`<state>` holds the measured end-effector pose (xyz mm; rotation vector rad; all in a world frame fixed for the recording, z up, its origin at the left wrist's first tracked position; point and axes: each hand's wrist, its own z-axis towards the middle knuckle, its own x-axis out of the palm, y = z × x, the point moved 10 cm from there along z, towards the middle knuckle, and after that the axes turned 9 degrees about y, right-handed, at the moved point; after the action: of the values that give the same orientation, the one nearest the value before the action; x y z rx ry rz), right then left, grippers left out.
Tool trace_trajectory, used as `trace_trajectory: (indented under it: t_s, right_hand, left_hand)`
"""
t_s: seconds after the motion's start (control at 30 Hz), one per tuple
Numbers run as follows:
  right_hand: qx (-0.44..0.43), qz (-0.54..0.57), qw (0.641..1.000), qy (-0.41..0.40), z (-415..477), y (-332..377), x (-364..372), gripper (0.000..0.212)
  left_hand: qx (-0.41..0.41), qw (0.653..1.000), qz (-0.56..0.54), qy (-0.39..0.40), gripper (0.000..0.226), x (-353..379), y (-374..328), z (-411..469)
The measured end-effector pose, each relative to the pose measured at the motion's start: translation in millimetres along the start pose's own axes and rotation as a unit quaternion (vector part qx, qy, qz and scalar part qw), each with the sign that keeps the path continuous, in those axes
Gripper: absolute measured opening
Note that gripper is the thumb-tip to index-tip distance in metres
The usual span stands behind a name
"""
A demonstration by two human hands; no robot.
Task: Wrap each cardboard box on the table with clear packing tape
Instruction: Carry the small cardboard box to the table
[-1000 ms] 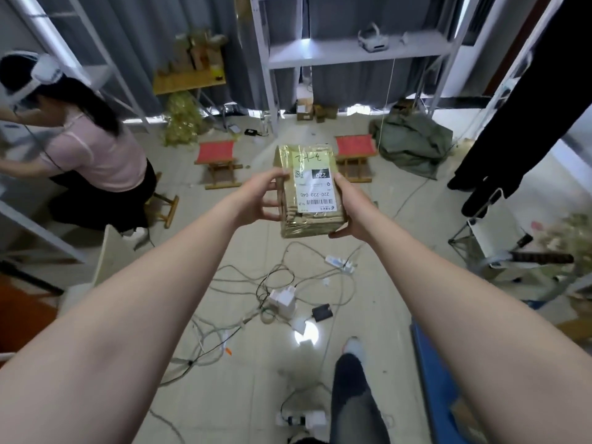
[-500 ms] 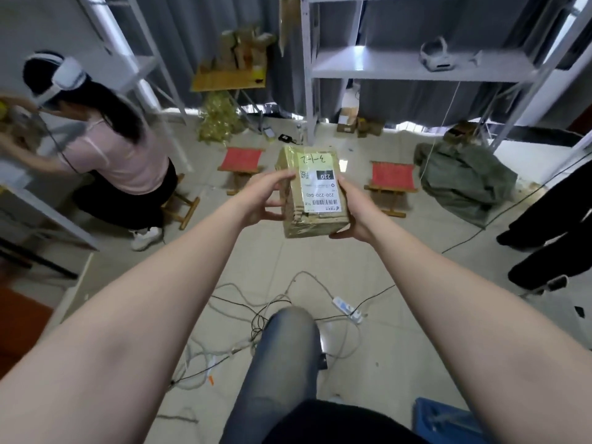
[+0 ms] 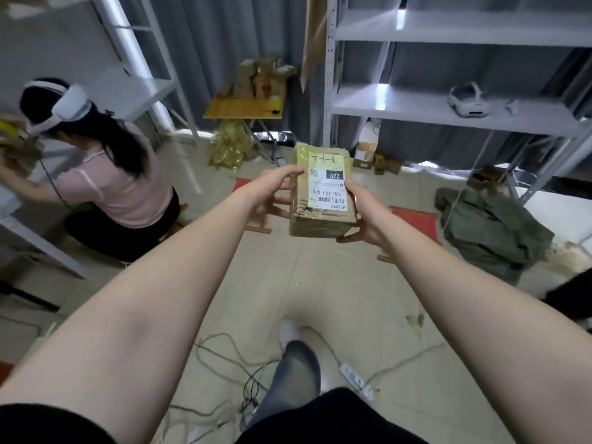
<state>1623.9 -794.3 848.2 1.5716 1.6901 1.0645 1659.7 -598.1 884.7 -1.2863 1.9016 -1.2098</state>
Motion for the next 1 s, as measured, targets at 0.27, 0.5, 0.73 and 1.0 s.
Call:
trace_trajectory:
  t_s: [0.27,0.5,0.73,1.0]
  right_hand:
    - [0.012,-0.032,0.997,0.066,218,129,90,0.055]
    - [-0.010,-0.052,0.994,0.092,330,221,147,0.050]
    - [-0.054,-0.042,0.989,0.128,414,286,201,0.062]
    - [-0.108,0.066,0.982,0.139,528,347,201,0.057]
  left_hand:
    - [0.017,0.997,-0.020,-0.069,0.047,-188,-76,124]
    - [0.023,0.995,-0.038,-0.094,0.055,-302,-141,170]
    - [0.052,0.986,-0.080,-0.138,0.039,-385,-183,193]
    - [0.051,0.987,-0.100,-0.117,0.053,-456,-228,299]
